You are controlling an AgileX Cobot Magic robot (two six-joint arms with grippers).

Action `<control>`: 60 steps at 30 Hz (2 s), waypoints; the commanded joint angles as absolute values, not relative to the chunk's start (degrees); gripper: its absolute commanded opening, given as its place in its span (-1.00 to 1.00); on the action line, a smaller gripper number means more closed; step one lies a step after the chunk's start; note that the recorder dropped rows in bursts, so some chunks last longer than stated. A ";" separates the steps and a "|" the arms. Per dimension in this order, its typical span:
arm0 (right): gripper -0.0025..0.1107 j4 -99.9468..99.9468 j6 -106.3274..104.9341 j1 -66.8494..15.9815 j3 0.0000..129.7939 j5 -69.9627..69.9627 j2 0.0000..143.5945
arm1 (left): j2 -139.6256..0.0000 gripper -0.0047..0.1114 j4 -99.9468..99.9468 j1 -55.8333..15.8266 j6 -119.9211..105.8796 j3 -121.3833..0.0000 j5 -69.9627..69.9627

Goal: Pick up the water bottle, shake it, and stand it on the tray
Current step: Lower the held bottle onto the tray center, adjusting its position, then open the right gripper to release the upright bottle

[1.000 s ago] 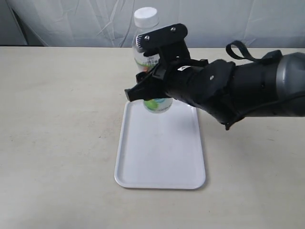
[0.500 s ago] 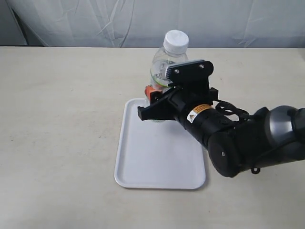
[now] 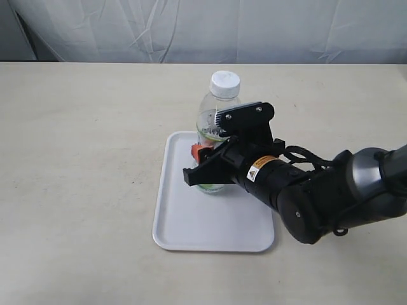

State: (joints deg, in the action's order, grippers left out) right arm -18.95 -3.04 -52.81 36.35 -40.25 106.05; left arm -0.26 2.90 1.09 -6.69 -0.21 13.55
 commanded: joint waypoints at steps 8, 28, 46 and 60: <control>-0.08 -14.99 -2.98 -52.63 36.33 -39.69 105.67 | 0.00 -0.91 2.68 1.06 -6.52 0.00 13.30; 0.03 -15.51 -4.96 -52.63 36.59 -36.09 105.43 | 0.00 -0.91 2.68 1.06 -6.52 0.00 13.30; 0.72 -15.51 -9.74 -52.63 43.22 -20.64 102.69 | 0.00 -0.91 2.68 1.06 -6.52 0.00 13.30; 0.72 -15.51 -12.46 -52.63 43.22 -20.81 91.08 | 0.00 -0.91 2.68 1.06 -6.43 0.00 13.30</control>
State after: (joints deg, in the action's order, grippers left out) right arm -15.52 -11.84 -52.81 42.92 -19.12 93.36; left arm -0.26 2.90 1.09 -6.69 -0.21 13.55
